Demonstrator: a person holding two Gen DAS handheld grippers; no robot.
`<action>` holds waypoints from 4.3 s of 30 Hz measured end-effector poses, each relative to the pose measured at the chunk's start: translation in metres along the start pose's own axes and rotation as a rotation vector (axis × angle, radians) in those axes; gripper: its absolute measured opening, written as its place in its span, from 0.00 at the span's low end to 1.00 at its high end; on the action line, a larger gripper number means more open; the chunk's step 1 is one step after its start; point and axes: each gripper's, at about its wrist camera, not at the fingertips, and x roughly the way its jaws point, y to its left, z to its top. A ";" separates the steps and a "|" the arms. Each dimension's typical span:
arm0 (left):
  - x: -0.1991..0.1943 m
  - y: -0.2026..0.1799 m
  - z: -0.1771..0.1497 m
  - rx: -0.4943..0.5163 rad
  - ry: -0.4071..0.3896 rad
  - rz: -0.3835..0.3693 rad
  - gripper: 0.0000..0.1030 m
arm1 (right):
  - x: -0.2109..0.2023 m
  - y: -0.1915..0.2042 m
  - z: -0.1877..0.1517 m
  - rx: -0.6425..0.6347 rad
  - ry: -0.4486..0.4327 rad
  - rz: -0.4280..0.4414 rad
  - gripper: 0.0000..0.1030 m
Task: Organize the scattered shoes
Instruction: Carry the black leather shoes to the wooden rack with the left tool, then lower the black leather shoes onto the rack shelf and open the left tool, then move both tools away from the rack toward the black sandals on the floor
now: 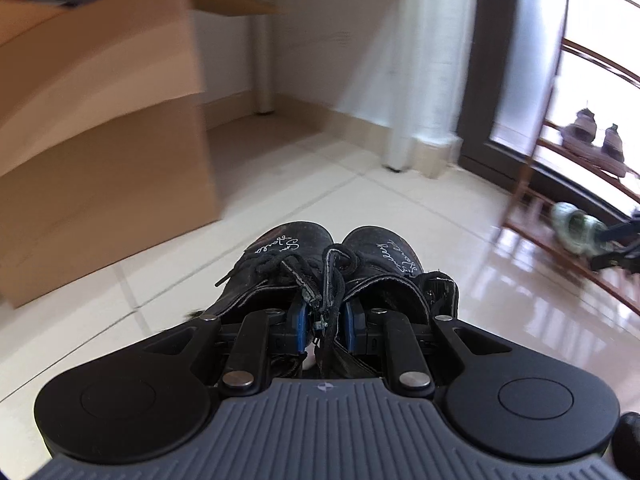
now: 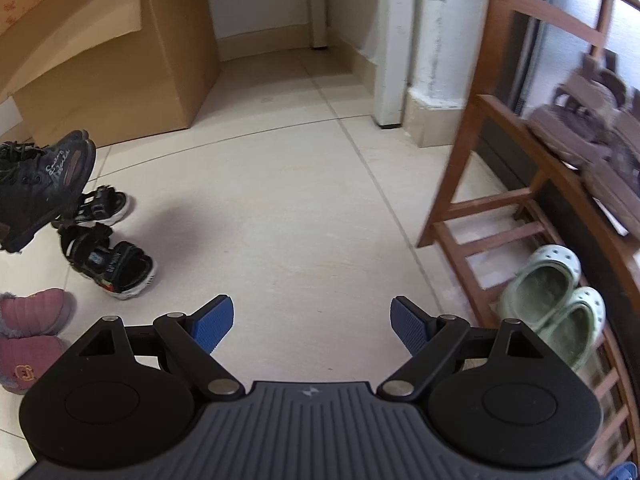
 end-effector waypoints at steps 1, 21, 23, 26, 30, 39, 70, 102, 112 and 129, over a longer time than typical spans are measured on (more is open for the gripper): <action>0.002 -0.010 0.004 0.016 -0.002 -0.026 0.19 | -0.002 -0.004 -0.001 0.007 -0.003 -0.005 0.87; 0.044 -0.221 0.082 0.311 -0.016 -0.397 0.19 | -0.070 -0.108 -0.059 0.125 -0.027 -0.125 0.87; 0.045 -0.235 0.089 0.328 -0.018 -0.416 0.19 | -0.077 -0.119 -0.065 0.134 -0.026 -0.138 0.87; 0.050 -0.264 0.100 0.346 -0.024 -0.451 0.19 | -0.090 -0.134 -0.078 0.146 -0.019 -0.155 0.87; 0.053 -0.293 0.110 0.360 -0.043 -0.484 0.19 | -0.108 -0.153 -0.095 0.162 -0.008 -0.177 0.87; 0.064 -0.375 0.132 0.384 -0.077 -0.561 0.19 | -0.141 -0.169 -0.115 0.173 -0.008 -0.195 0.88; 0.149 -0.518 0.156 0.338 -0.097 -0.529 0.20 | -0.141 -0.176 -0.142 0.216 -0.013 -0.036 0.88; 0.118 -0.476 0.165 0.324 0.016 -0.732 0.83 | -0.115 -0.149 -0.133 0.178 0.019 0.000 0.89; 0.096 -0.417 0.151 0.328 0.032 -0.708 0.83 | -0.108 -0.129 -0.121 0.152 0.018 0.025 0.90; 0.107 -0.248 0.092 0.145 0.066 -0.444 0.83 | -0.060 -0.075 -0.082 0.060 0.078 0.106 0.90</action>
